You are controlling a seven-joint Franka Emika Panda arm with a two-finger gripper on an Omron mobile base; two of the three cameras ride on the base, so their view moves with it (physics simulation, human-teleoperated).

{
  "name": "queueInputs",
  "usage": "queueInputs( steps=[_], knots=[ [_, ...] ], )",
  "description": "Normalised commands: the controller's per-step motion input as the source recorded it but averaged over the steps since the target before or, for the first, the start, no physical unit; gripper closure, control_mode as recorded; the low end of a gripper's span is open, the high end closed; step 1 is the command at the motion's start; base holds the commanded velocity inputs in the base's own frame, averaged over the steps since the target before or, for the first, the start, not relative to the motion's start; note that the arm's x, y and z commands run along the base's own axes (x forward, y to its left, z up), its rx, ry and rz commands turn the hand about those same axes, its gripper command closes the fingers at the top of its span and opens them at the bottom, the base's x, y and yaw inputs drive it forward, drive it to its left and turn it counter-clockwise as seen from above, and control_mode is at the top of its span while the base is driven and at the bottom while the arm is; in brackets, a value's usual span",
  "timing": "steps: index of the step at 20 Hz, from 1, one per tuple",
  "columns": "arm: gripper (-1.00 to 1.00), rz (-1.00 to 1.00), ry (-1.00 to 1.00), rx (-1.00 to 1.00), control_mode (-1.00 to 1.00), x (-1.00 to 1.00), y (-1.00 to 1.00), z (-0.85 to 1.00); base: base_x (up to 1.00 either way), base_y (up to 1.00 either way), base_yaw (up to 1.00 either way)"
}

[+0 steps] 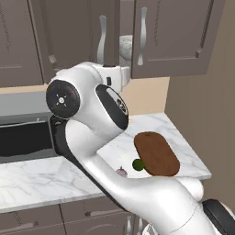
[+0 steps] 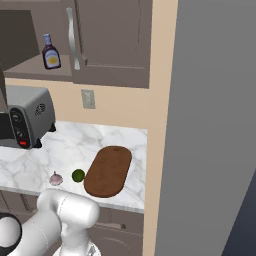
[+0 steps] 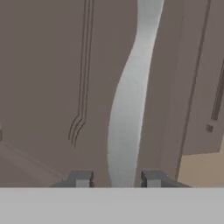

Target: Open the cabinet. Place the bowl and condiment on the counter. Then place the lime and garlic on the cutting board.

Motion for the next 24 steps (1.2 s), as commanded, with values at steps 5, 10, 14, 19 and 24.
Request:
queueInputs(
  steps=[5,10,14,19,24],
  knots=[
    [-1.0,0.0,-0.03,0.03,-1.0,-1.0,-0.53,-0.14,0.0,0.0,0.0],
    [-1.0,0.02,-0.02,0.0,-1.0,-1.0,-0.78,-0.19,0.0,0.0,0.0],
    [-1.0,0.02,-0.03,0.0,-1.0,-0.94,-0.81,-0.02,0.0,0.0,0.0],
    [-1.0,0.0,0.0,0.0,-1.0,-0.2,-0.32,-0.05,0.0,0.0,0.0],
    [-1.0,0.0,-0.03,0.25,-1.0,0.0,-0.62,0.17,0.0,0.0,0.0]
  ],
)
